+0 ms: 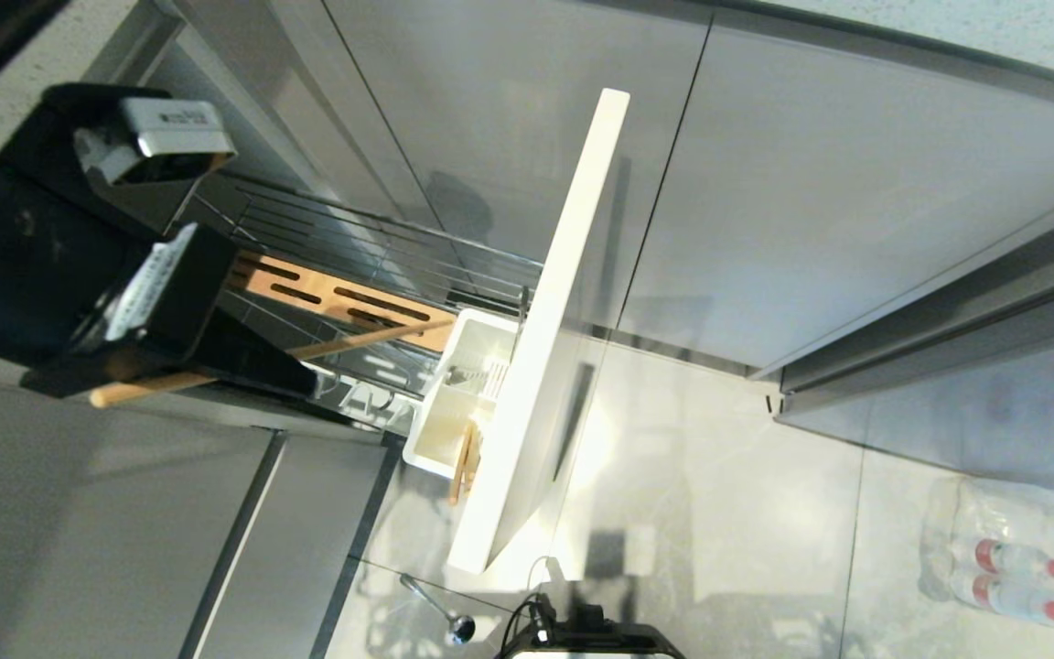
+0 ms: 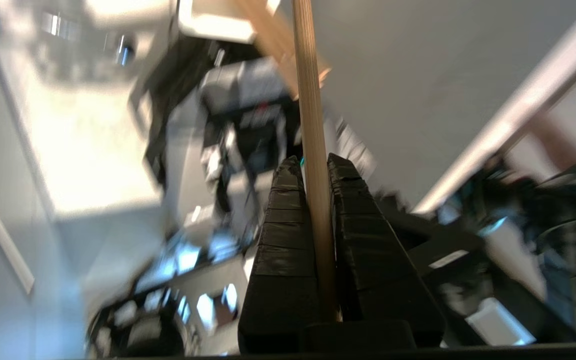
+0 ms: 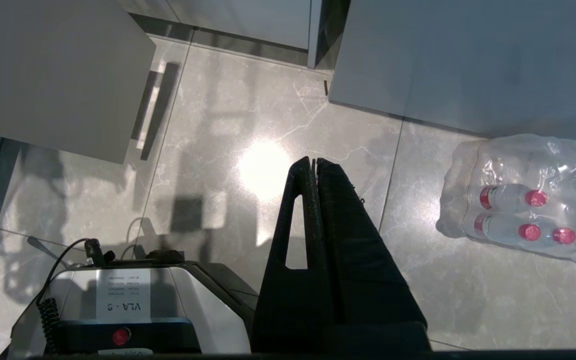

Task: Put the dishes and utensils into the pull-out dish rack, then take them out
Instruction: Take the chopsticks out of the cupboard

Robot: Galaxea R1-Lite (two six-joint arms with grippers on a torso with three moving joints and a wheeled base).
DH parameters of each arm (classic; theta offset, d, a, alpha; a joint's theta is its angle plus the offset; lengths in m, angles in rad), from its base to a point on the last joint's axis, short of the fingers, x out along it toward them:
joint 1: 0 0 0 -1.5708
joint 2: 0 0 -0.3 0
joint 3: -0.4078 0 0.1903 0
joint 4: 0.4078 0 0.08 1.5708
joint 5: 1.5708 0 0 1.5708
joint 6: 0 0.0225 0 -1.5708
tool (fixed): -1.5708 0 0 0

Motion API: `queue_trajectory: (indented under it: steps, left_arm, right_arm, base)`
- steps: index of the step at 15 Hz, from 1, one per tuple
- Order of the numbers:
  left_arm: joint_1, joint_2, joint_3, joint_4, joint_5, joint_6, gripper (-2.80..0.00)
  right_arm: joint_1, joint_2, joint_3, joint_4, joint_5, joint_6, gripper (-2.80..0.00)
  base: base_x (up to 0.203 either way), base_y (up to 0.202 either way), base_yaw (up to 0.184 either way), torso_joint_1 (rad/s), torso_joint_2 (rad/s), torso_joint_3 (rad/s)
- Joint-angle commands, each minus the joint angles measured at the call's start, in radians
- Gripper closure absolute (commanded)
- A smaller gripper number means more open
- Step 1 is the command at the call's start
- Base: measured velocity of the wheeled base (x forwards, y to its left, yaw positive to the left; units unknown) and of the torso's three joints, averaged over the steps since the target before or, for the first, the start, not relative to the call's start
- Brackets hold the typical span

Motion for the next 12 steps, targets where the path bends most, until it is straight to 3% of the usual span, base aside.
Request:
queue_trajectory:
  steps: [1,9,11,12]
  left_arm:
    - [-0.002,-0.078,0.000,-0.013,-0.001,-0.002,0.00]
    - [-0.004,-0.430,0.005,-0.188,-0.029,0.041,0.00]
    - [0.101,-0.481,0.005,-0.252,-0.037,0.054,0.00]
    - [0.188,-0.498,0.005,-0.282,-0.038,0.057,0.00]
  right_arm:
    - [0.001,0.002,0.000,0.000,0.000,0.001,0.00]
    - [0.000,0.002,0.000,0.000,0.000,0.001,0.00]
    - [0.000,0.002,0.000,0.000,0.000,0.001,0.00]
    - [0.001,0.001,0.000,0.000,0.000,0.001,0.00]
  base:
    - [0.000,0.000,0.000,0.000,0.00,0.000]
    - [0.000,0.000,0.000,0.000,0.00,0.000]
    - [0.000,0.000,0.000,0.000,0.00,0.000]
    - [0.000,0.000,0.000,0.000,0.00,0.000]
